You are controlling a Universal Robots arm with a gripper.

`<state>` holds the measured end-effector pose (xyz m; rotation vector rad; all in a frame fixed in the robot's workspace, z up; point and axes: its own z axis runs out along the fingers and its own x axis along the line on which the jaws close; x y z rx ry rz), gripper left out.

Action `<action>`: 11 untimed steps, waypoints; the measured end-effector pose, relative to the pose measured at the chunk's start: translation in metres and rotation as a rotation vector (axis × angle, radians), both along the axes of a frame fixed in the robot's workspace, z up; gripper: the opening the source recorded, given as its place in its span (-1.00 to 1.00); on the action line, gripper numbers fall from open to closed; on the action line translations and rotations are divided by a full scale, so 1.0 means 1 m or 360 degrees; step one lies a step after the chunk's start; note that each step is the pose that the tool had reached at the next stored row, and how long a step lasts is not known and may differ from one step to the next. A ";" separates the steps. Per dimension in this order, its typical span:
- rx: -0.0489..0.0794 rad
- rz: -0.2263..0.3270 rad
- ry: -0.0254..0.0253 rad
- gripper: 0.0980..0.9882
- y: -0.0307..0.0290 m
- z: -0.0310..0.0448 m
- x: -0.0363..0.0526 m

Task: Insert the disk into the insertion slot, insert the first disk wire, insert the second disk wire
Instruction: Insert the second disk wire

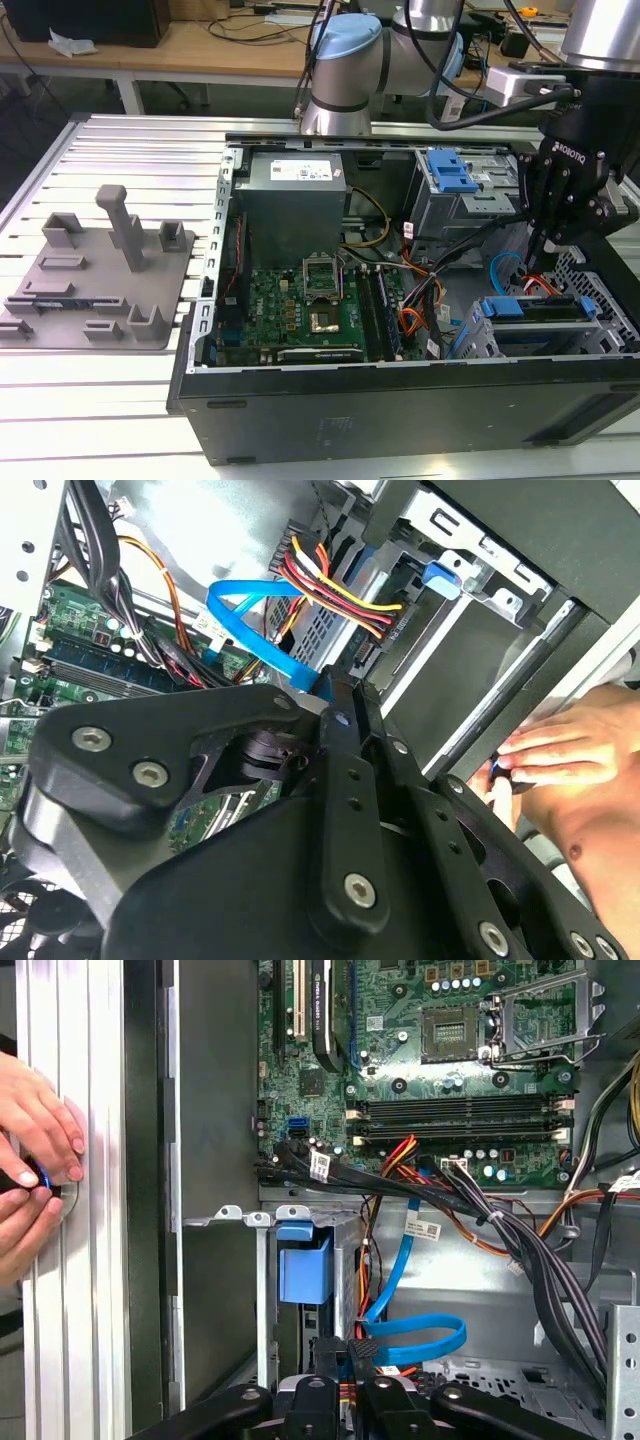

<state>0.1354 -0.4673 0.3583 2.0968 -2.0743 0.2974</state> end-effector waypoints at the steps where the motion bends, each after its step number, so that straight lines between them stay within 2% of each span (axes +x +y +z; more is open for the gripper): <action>1: 0.0000 0.0000 0.00000 -0.86 0.0000 0.0000 0.0000; 3: 0.0000 0.0000 -0.00001 -0.86 0.0000 0.0000 -0.0001; 4: 0.0001 0.0000 -0.00028 -0.86 0.0000 -0.0002 -0.0010; 6: 0.0010 0.0000 -0.00261 -0.86 -0.0011 -0.0002 -0.0028; 8: 0.0026 0.0000 -0.00547 -0.86 -0.0030 -0.0001 -0.0040; 9: 0.0039 0.0000 -0.00743 -0.86 -0.0051 -0.0002 -0.0042; 10: 0.0049 0.0000 -0.00810 -0.86 -0.0067 -0.0002 -0.0041; 11: 0.0059 -0.0001 -0.00814 -0.86 -0.0092 -0.0002 -0.0041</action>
